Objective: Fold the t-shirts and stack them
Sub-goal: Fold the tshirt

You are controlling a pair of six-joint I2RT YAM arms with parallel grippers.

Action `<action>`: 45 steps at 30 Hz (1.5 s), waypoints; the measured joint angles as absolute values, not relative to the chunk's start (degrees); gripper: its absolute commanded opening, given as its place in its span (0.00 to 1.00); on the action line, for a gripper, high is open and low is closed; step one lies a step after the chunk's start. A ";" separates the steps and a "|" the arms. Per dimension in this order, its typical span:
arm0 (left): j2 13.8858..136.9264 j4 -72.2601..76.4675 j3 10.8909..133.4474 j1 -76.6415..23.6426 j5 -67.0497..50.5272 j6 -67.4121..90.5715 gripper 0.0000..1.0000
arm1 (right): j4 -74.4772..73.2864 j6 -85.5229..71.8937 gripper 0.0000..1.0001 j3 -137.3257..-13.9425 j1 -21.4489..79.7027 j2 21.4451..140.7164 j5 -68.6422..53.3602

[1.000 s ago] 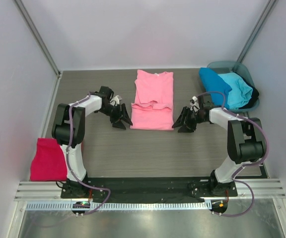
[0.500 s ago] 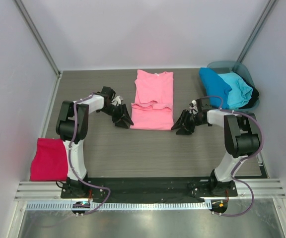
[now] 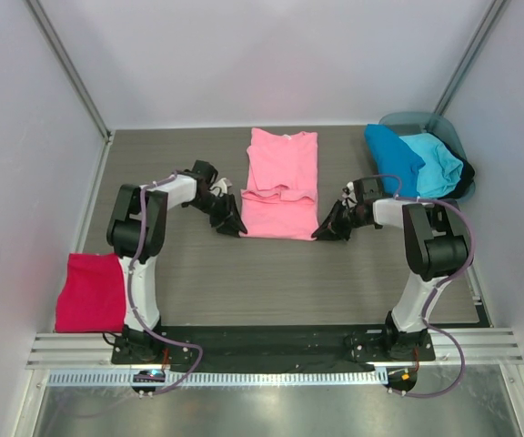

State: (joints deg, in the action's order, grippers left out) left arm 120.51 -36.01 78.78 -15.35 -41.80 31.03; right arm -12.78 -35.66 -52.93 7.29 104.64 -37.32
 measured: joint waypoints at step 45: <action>87.66 -42.70 70.17 -19.70 -37.06 23.33 0.00 | -22.26 -33.17 0.01 -43.68 7.29 68.10 -43.55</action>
State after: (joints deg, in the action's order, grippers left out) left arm 87.66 -42.70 70.17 -19.70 -37.06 23.33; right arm -22.26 -33.17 -43.68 7.29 68.10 -43.55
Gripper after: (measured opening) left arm 0.011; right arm 0.042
